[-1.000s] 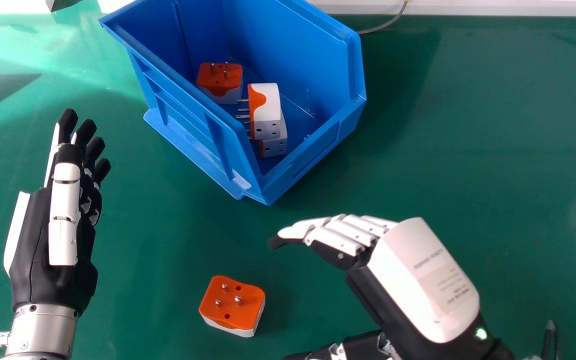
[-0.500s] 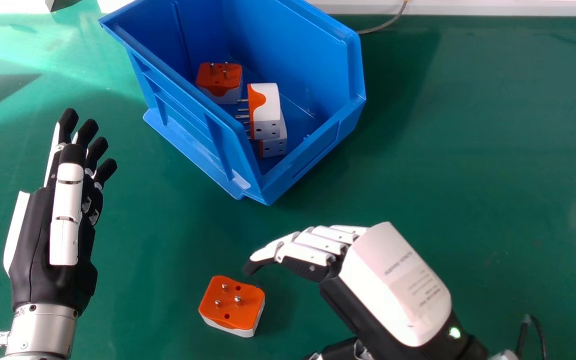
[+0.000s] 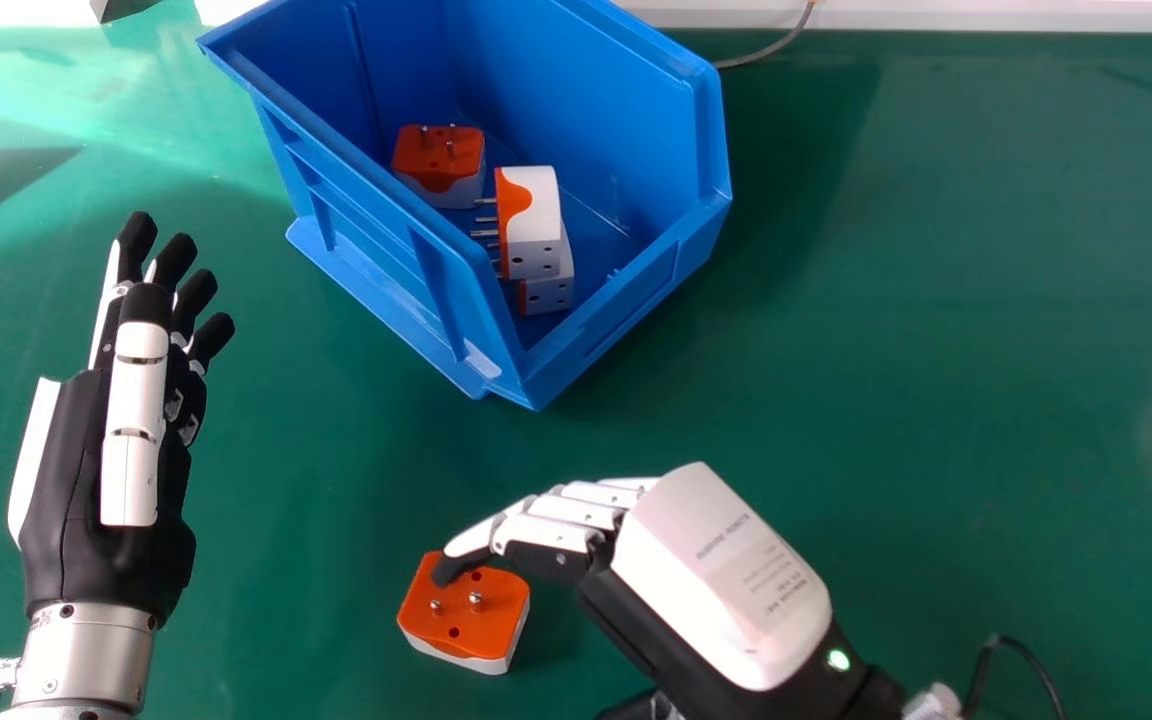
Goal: Pick all objects and put in blue box
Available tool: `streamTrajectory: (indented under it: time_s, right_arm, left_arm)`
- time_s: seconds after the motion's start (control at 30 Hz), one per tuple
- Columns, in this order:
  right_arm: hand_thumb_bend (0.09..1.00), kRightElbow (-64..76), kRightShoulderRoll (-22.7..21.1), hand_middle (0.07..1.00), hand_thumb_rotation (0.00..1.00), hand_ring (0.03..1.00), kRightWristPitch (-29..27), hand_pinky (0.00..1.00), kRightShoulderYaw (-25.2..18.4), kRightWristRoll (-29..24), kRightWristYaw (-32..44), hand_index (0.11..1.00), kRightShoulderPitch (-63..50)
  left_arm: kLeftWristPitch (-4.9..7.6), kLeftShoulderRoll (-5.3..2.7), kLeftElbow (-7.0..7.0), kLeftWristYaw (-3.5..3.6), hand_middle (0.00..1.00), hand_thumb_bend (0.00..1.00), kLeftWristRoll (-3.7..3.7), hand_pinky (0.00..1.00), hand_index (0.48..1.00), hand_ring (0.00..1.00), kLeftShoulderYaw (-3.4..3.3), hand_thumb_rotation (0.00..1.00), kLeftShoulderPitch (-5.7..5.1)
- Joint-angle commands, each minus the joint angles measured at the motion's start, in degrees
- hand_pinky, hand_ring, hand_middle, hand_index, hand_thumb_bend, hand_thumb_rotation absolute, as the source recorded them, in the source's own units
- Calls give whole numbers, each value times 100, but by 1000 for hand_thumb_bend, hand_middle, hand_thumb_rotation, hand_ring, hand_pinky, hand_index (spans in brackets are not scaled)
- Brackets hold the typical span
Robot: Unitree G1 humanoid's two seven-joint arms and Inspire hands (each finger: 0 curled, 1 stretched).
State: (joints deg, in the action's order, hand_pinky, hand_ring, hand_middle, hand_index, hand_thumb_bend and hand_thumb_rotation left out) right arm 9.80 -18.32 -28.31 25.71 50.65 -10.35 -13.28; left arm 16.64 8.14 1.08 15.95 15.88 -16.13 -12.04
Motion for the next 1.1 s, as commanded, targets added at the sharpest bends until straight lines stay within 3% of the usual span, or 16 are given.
streamTrajectory:
  time_s: [0.0, 0.3, 0.5, 0.77, 0.9, 1.07]
  right_arm:
    - [693, -68, 143, 678, 239, 632, 47, 513, 44, 128, -273, 671, 97]
    - [710, -416, 437, 701, 195, 652, 567, 533, 160, 614, -835, 696, 227]
    - [717, -639, 497, 727, 174, 676, 792, 550, 218, 609, -948, 730, 362]
    - [737, -1091, 628, 735, 187, 685, 1183, 556, 426, 770, -1061, 740, 657]
    - [747, -1350, 671, 731, 184, 685, 1331, 559, 553, 838, -1102, 740, 826]
    - [758, -1499, 669, 727, 189, 683, 1603, 561, 726, 967, -935, 737, 1022]
  left_arm:
    - [34, 39, 86, -17, 982, 467, 21, 952, 998, 971, -15, 954, 48]
    - [52, 52, 57, 14, 985, 451, 39, 959, 999, 974, -26, 962, 61]
    - [74, 79, 12, 53, 991, 455, 27, 968, 1000, 981, -26, 963, 102]
    - [52, 80, 46, 33, 991, 455, -3, 970, 1000, 982, -25, 971, 105]
    - [134, 122, -29, 109, 992, 455, 12, 967, 1000, 983, -43, 973, 134]
    - [135, 108, -22, 82, 991, 463, -6, 964, 1000, 982, -36, 967, 130]
